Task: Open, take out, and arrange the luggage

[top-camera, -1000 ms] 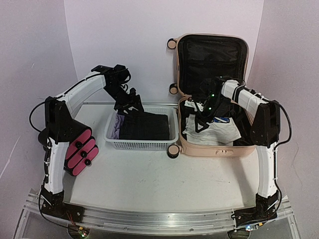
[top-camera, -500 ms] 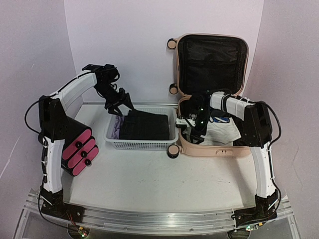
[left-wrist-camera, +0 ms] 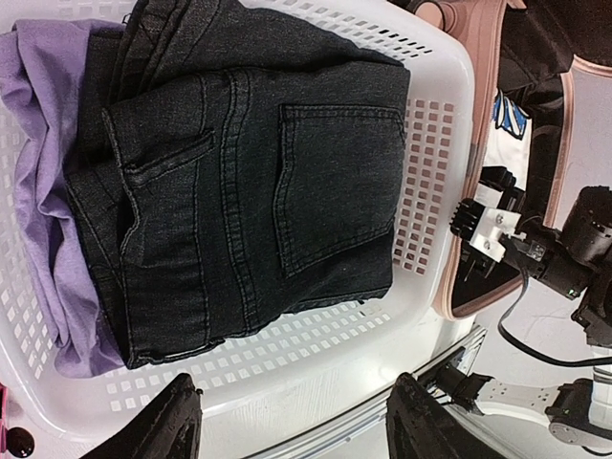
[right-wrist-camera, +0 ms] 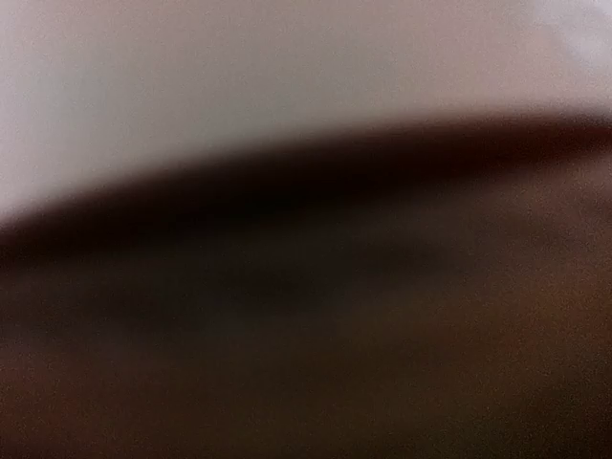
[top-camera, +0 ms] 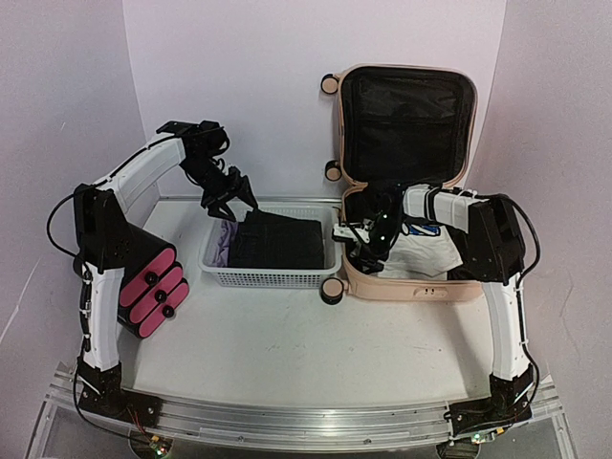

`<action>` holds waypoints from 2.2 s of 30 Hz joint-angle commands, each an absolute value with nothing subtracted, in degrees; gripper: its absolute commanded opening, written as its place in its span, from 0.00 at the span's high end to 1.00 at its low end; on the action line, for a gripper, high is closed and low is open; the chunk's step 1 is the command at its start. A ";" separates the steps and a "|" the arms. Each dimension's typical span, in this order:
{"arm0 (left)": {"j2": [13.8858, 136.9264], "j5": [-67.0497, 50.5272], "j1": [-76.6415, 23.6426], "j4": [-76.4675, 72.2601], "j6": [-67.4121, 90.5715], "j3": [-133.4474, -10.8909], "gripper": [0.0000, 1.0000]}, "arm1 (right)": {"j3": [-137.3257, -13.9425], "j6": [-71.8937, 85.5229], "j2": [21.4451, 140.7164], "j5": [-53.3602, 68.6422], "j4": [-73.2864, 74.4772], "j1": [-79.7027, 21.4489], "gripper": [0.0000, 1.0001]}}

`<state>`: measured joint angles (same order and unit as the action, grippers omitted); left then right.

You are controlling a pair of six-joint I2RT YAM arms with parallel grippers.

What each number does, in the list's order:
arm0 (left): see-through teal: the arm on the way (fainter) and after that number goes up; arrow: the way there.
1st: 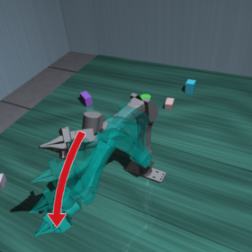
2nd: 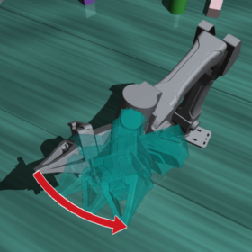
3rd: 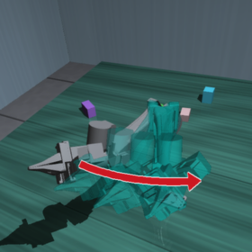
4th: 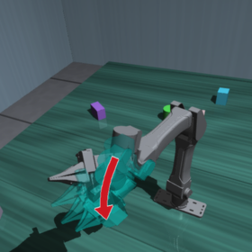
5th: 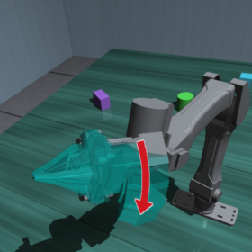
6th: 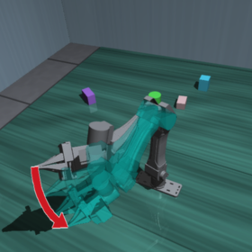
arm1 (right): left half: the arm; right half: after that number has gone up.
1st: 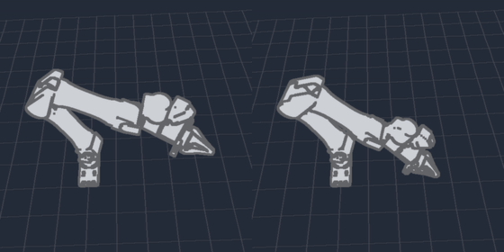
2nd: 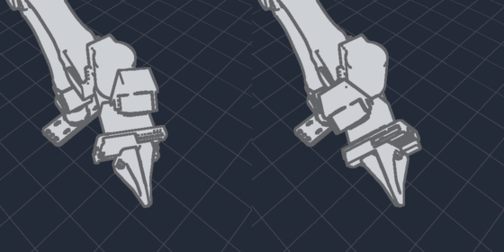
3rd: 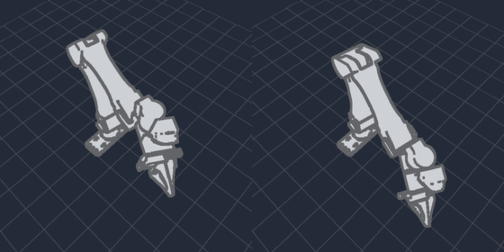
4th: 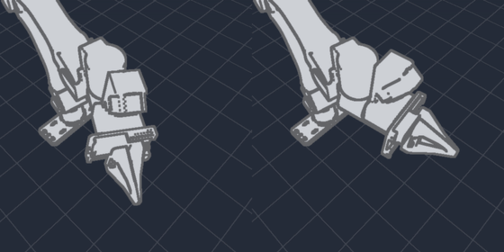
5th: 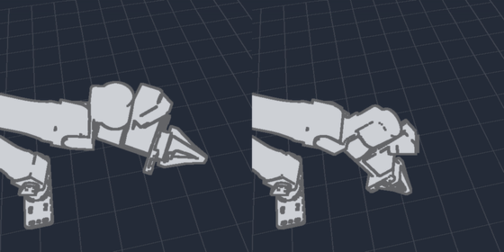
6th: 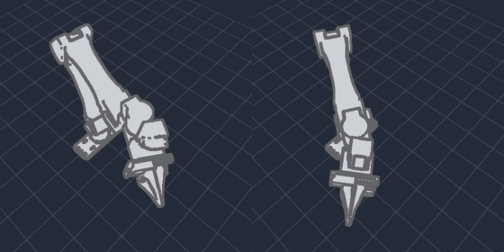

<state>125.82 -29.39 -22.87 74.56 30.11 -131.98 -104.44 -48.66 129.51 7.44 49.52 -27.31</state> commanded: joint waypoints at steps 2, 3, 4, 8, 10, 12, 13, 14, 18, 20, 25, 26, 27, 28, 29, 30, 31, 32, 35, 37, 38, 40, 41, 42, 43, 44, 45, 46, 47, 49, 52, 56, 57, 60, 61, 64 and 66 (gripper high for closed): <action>125.81 -30.21 -22.42 75.27 30.80 -135.47 0.33 | -102.40 -45.83 132.28 -1.64 43.15 -27.13 0.20; 125.85 -30.17 -22.39 75.29 30.84 -135.63 0.33 | -102.26 -45.22 132.09 -1.58 42.82 -27.03 0.26; 125.92 -30.16 -22.33 75.27 30.89 -135.76 0.33 | -101.94 -44.43 131.83 -1.25 42.42 -26.92 0.31; 125.95 -29.97 -22.32 75.32 31.11 -135.92 0.33 | -101.28 -42.54 131.00 -0.48 41.48 -26.34 0.48; 126.01 -29.92 -22.32 75.32 31.26 -136.09 0.33 | -101.27 -42.34 130.88 0.20 41.48 -26.11 0.53; 126.03 -29.96 -22.32 75.32 31.36 -136.22 0.33 | -101.46 -42.01 130.63 1.31 41.48 -25.82 0.58; 126.04 -29.90 -22.32 75.31 31.38 -136.23 0.33 | -101.58 -41.69 130.34 1.60 41.48 -25.64 0.61; 126.04 -29.82 -22.39 75.32 31.45 -136.23 0.33 | -101.53 -41.40 129.97 1.89 41.48 -25.45 0.64; 125.95 -29.80 -22.32 75.30 31.64 -136.32 0.33 | -101.01 -40.25 128.28 4.64 41.48 -24.59 0.73; 125.95 -29.72 -22.32 75.26 31.77 -136.32 0.33 | -100.64 -39.53 127.09 5.72 41.56 -24.04 0.77; 125.95 -29.78 -22.35 75.30 32.08 -136.23 0.33 | -100.07 -36.99 124.28 9.88 41.78 -22.46 0.86; 125.90 -29.80 -22.33 75.25 32.12 -136.23 0.33 | -99.89 -36.35 123.75 11.23 41.83 -22.04 0.92; 125.90 -29.84 -22.32 75.17 32.21 -136.16 0.33 | -99.80 -35.70 123.49 12.30 41.98 -21.72 0.96; 125.91 -29.89 -22.32 75.18 32.30 -136.15 0.33 | -99.62 -35.26 123.17 13.26 42.13 -21.37 1.00; 125.90 -29.89 -22.34 75.23 32.34 -136.10 0.33 | -99.49 -34.86 122.91 13.67 42.22 -21.11 1.00; 125.90 -30.02 -22.40 75.23 32.42 -136.06 0.33 | -99.35 -34.30 122.69 13.77 42.27 -20.98 1.00; 125.86 -30.06 -22.42 75.17 32.51 -136.06 0.33 | -99.30 -33.83 122.31 13.91 42.27 -20.80 1.00; 125.82 -30.13 -22.44 75.22 32.56 -136.01 0.33 | -99.24 -33.20 122.00 14.20 42.28 -20.60 1.00; 125.53 -30.32 -22.44 75.15 32.68 -135.72 0.33 | -99.02 -31.18 120.56 16.08 42.34 -19.88 1.00; 125.53 -30.90 -22.44 75.05 33.08 -135.68 0.32 | -98.79 -28.13 119.05 18.54 42.32 -18.91 1.00; 125.59 -31.21 -22.44 74.98 33.32 -135.76 0.32 | -98.69 -27.20 118.49 19.15 42.28 -18.56 1.00; 125.70 -31.83 -22.41 74.86 34.27 -136.06 0.32 | -98.58 -24.93 117.63 20.34 42.28 -17.84 1.00; 125.86 -32.29 -22.43 74.81 34.92 -136.32 0.32 | -98.70 -23.90 117.27 21.04 42.28 -17.50 1.00; 126.05 -32.83 -22.37 74.70 35.78 -136.58 0.32 | -98.70 -22.88 116.86 21.78 42.28 -17.23 1.00; 126.22 -33.58 -22.33 74.54 36.82 -136.80 0.32 | -98.76 -22.09 116.42 22.49 42.28 -17.08 1.00; 126.52 -34.53 -22.20 74.27 38.30 -136.96 0.32 | -98.71 -21.39 115.99 22.90 42.20 -16.98 1.00; 126.75 -35.50 -22.11 73.75 39.76 -137.06 0.32 | -98.81 -20.58 115.53 23.28 42.14 -16.80 1.00; 127.00 -36.62 -22.07 73.10 41.25 -137.15 0.32 | -98.96 -19.82 115.23 23.90 42.11 -16.65 1.00; 127.24 -37.89 -21.98 72.10 43.05 -137.19 0.32 | -99.17 -19.07 114.79 24.51 42.10 -16.49 1.00; 127.48 -40.74 -21.89 68.53 47.70 -136.57 0.31 | -99.63 -17.60 113.98 25.22 42.08 -16.46 1.00; 127.77 -43.97 -21.88 64.91 58.02 -134.27 0.28 | -100.01 -15.75 112.69 26.84 42.01 -16.37 1.00; 127.07 -46.83 -22.74 61.22 73.36 -130.71 0.20 | -99.66 -13.31 110.72 28.84 41.23 -16.42 1.00; 126.64 -46.72 -23.11 60.20 76.30 -130.20 0.18 | -99.48 -12.70 110.21 29.03 40.95 -16.42 1.00; 124.97 -45.83 -24.86 57.07 84.38 -128.85 0.13 | -98.65 -10.37 108.38 29.56 39.20 -16.47 1.00; 124.53 -46.00 -25.73 55.33 87.21 -127.91 0.12 | -98.32 -9.68 107.85 30.33 38.47 -16.43 1.00; 123.32 -46.91 -29.15 45.15 97.07 -123.52 0.11 | -97.60 -8.09 106.41 31.73 36.75 -16.45 1.00; 123.67 -46.58 -31.83 39.71 102.05 -122.11 0.09 | -97.29 -7.50 105.74 32.57 35.81 -16.57 1.00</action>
<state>127.04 -44.80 -26.46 53.76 86.24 -124.68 -97.71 -10.76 110.89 28.32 40.95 -16.23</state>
